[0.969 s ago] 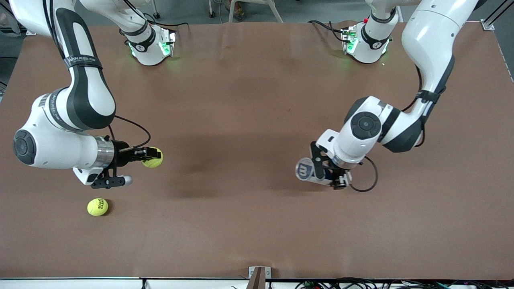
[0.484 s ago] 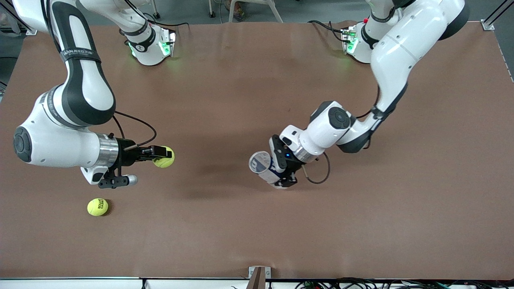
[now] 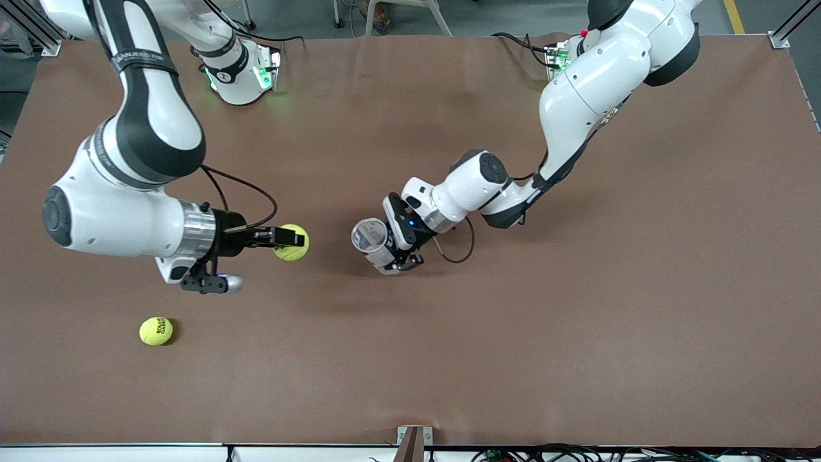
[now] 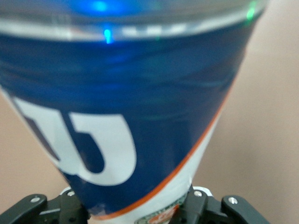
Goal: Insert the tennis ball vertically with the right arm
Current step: 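Move the ball over the can opening and release it with the right gripper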
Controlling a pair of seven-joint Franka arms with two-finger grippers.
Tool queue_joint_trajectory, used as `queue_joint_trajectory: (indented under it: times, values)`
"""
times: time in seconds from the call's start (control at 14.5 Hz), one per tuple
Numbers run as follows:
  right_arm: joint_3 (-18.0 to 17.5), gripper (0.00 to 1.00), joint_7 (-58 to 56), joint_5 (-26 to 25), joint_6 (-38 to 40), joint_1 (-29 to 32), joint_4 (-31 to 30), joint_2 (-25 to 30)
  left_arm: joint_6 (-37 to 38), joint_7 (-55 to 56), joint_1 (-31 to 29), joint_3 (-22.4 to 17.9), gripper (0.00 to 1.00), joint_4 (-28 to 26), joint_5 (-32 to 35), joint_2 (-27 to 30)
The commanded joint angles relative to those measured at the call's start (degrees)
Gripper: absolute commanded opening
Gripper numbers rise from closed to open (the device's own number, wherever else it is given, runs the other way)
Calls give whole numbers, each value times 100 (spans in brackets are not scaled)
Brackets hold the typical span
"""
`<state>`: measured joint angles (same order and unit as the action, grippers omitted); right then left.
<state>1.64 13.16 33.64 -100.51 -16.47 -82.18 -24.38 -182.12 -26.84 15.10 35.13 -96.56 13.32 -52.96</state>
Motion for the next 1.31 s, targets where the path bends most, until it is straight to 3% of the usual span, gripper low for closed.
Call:
queue_joint_trajectory:
  times: [0.0,1.25]
  values:
    - [47,37,292,125,31,-224,-26,12,-638,153,151,2,69,85,-102,-459]
    - [47,38,319,142,-329,-892,-52,-427,-843,153,230,-33,70,41,-76,-558]
